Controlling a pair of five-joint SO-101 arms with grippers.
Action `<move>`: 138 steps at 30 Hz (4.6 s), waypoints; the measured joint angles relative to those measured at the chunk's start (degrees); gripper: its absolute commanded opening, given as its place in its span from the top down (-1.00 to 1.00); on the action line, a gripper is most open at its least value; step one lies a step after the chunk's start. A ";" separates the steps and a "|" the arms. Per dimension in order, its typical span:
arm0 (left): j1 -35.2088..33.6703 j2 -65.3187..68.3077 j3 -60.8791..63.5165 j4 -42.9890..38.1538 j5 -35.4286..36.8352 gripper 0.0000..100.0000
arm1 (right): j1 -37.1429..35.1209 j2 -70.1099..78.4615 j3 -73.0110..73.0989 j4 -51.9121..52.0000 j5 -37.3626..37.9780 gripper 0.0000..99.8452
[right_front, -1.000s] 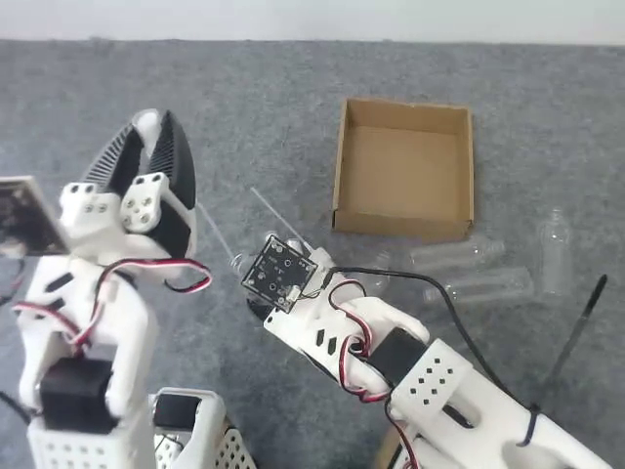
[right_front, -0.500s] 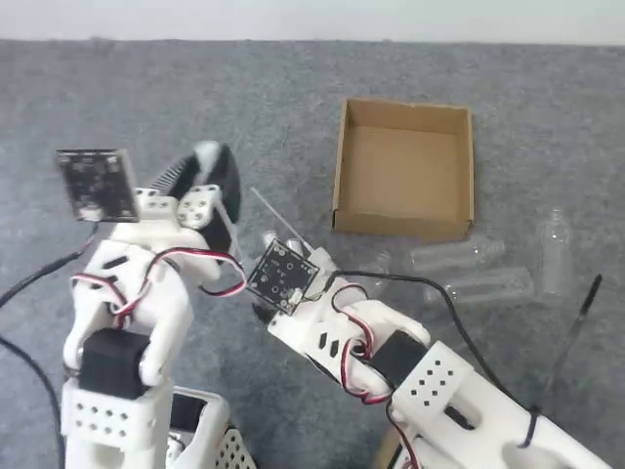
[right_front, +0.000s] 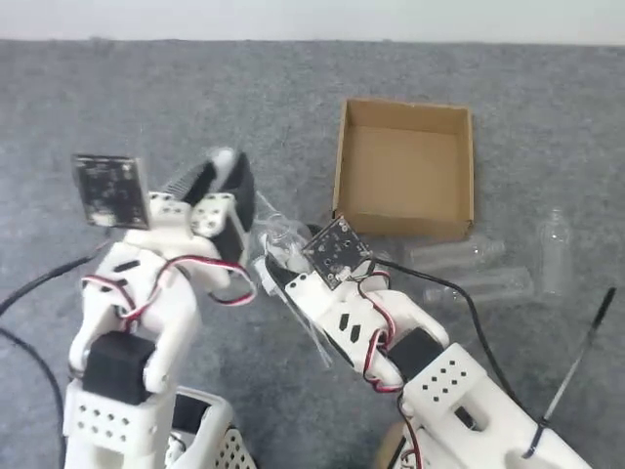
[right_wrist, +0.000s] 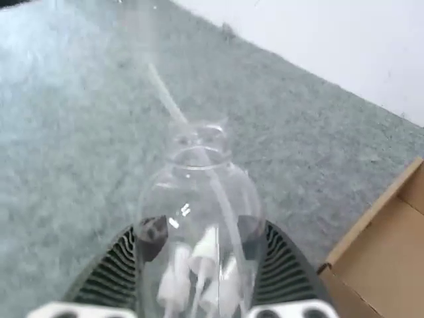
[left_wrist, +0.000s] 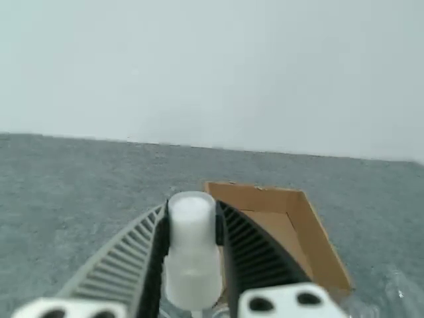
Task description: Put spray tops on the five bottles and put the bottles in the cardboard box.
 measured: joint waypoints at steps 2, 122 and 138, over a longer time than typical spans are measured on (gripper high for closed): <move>2.20 0.62 0.70 0.53 -0.88 0.98 | 0.00 0.00 0.00 -0.53 -0.35 0.99; 4.22 0.00 20.04 -8.09 -8.18 0.44 | 10.37 26.11 -58.90 46.42 -3.96 0.99; 3.08 0.88 25.49 -9.85 -7.82 0.70 | 26.64 41.93 -58.81 14.68 -3.78 0.99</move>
